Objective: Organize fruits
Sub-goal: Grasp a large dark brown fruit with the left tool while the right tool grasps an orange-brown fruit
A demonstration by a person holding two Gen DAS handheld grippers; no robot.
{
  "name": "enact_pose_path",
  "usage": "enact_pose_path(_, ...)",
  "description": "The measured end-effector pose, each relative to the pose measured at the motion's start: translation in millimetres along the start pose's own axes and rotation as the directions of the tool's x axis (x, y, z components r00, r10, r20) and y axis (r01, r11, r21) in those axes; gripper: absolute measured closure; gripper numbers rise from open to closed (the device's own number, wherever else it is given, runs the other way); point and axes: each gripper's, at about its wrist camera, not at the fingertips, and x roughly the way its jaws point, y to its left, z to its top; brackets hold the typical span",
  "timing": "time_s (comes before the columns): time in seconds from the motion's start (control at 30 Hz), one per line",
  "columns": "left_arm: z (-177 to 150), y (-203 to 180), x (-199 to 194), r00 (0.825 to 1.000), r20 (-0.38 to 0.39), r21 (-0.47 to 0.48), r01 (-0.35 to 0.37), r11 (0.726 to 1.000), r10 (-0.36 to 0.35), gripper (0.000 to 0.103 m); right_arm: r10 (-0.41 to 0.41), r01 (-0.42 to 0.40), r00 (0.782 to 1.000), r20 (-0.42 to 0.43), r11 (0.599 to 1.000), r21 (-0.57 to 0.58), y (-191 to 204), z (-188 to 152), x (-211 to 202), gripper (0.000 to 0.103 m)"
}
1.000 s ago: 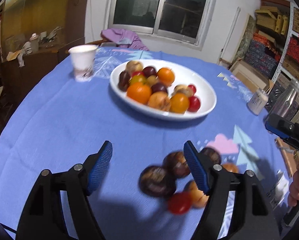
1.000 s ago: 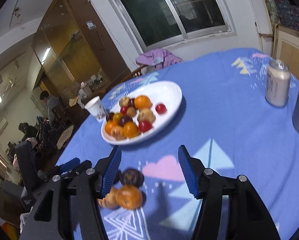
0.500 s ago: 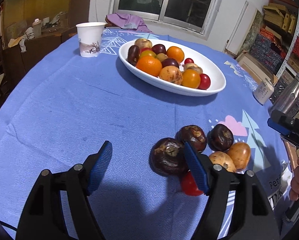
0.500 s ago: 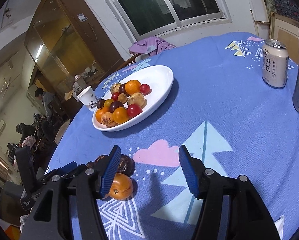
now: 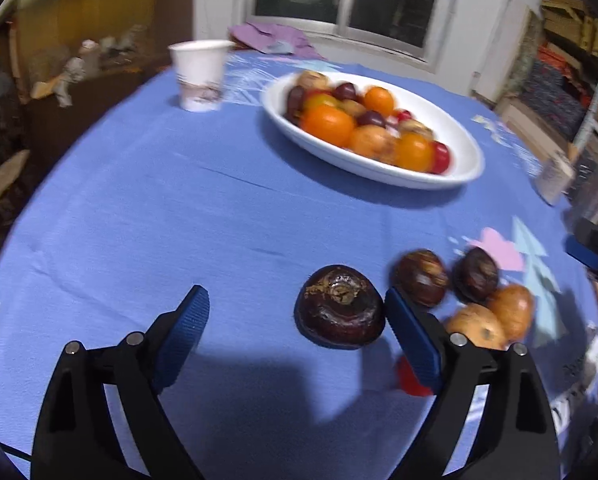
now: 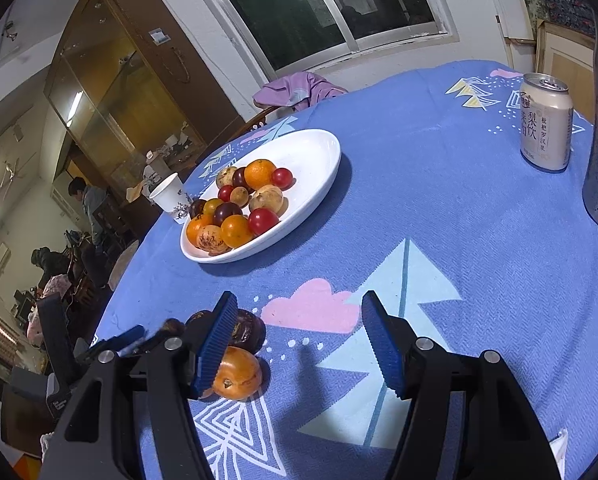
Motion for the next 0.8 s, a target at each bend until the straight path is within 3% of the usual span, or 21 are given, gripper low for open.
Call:
enact_pose_path(0.07, 3, 16, -1, 1.0, 0.003, -0.063, -0.012, 0.998, 0.012, 0.015, 0.001, -0.001, 1.0, 0.002, 1.0, 0.007, -2, 0, -1, 0.037)
enact_pose_path(0.17, 5, 34, 0, 0.999, -0.001, -0.149, 0.045, 0.988, -0.045, 0.015, 0.01, -0.01, 1.0, 0.004, 1.0, 0.008, -1, 0, -2, 0.037)
enact_pose_path(0.53, 2, 23, 7, 0.991, -0.013, -0.122, 0.134, 0.984, -0.136, 0.025, 0.053, -0.055, 0.998, -0.044, 0.998, -0.038, 15, -4, 4, 0.037)
enact_pose_path(0.8, 5, 3, 14, 0.999, -0.02, -0.021, 0.034, 0.999, -0.034, 0.035, 0.051, -0.06, 0.994, -0.091, 0.993, -0.098, 30, -15, 12, 0.037)
